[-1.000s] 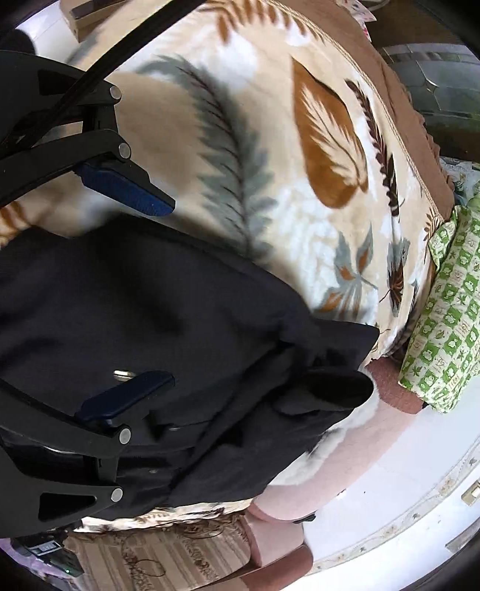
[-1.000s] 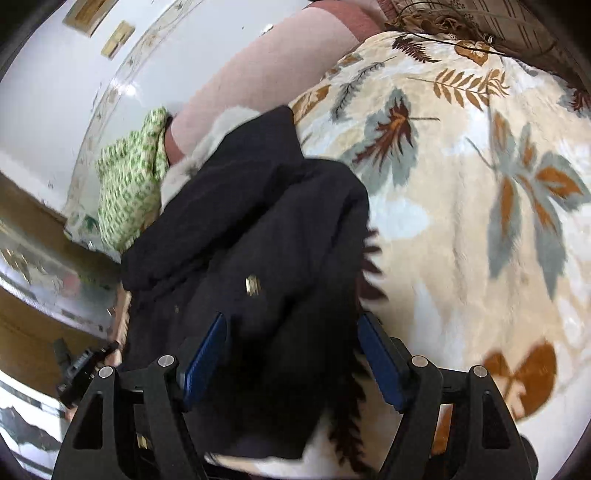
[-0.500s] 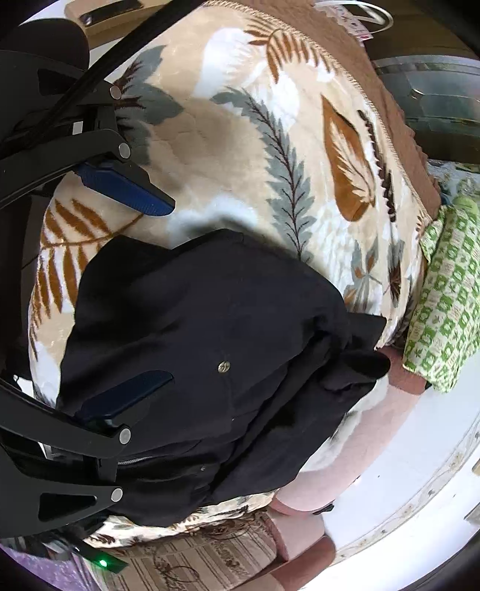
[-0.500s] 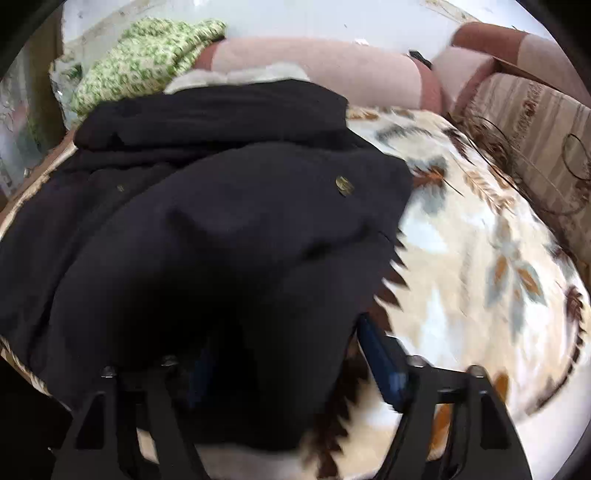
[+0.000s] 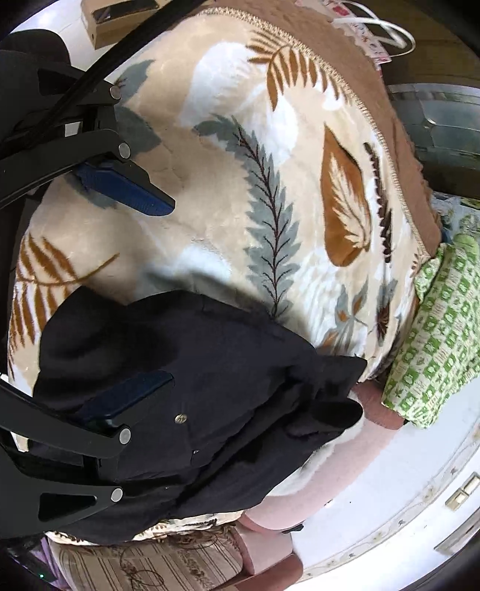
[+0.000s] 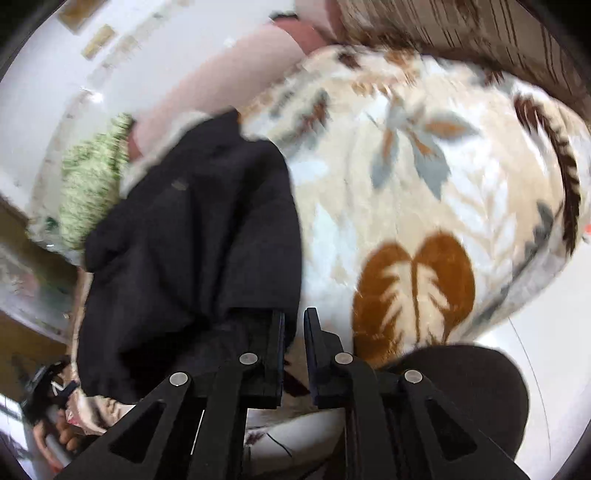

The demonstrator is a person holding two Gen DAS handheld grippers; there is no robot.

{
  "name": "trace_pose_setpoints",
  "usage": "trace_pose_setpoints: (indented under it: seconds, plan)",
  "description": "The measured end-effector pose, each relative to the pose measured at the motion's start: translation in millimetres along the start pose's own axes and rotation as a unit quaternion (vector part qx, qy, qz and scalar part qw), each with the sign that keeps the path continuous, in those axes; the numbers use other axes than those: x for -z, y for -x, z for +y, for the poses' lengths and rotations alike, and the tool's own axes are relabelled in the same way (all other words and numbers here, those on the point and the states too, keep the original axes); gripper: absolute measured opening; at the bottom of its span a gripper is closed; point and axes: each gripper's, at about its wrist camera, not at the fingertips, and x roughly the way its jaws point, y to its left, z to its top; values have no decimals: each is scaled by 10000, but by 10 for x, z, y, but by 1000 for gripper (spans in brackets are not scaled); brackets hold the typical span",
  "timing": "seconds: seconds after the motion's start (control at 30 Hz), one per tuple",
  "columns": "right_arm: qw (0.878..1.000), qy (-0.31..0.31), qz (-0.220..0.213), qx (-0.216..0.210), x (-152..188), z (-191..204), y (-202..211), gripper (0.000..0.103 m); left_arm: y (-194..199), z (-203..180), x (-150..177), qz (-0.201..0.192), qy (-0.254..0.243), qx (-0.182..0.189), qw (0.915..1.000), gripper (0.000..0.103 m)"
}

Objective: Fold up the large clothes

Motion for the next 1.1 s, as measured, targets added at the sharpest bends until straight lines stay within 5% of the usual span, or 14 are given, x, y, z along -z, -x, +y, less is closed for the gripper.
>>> trace_pose_setpoints:
  seconds: [0.1, 0.13, 0.3, 0.5, 0.63, 0.8, 0.97, 1.0, 1.03, 1.07, 1.1]
  plan:
    - [9993, 128, -315, -126, -134, 21, 67, 79, -157, 6, -81, 216, 31, 232, 9995, 85]
    - [9991, 99, -386, -174, -172, 27, 60, 82, -212, -2, -107, 302, 46, 356, 9989, 85]
    - [9978, -402, -30, -527, -387, -91, -271, 82, -568, -81, -168, 947, 146, 1127, 9890, 85]
    - [9929, -772, 455, -779, -440, -185, -697, 82, -619, -284, -29, 1104, -134, 1788, 9776, 88]
    - [9821, -739, 917, -1469, -345, -41, -888, 82, -537, -486, 122, 1031, -705, 1865, 9745, 87]
    - [9809, -317, 1121, -1558, -119, 165, -922, 82, -584, -440, 206, 1203, -442, 2091, 9695, 85]
    - [9840, -263, 1080, -1394, -64, 231, -977, 79, -626, -543, 240, 1088, -455, 1882, 9750, 90]
    - [9850, -206, 1071, -1341, -53, 259, -986, 70, -606, -564, 247, 1049, -526, 1767, 9772, 84]
    - [9854, -139, 1111, -1284, -48, 280, -997, 43, -582, -594, 259, 989, -599, 1613, 9801, 73]
    - [9847, -81, 1241, -1224, -37, 308, -1032, 30, -542, -623, 268, 922, -685, 1440, 9829, 49]
    - [9838, -128, 1257, -1275, -50, 287, -1019, 23, -513, -631, 269, 888, -717, 1397, 9836, 37]
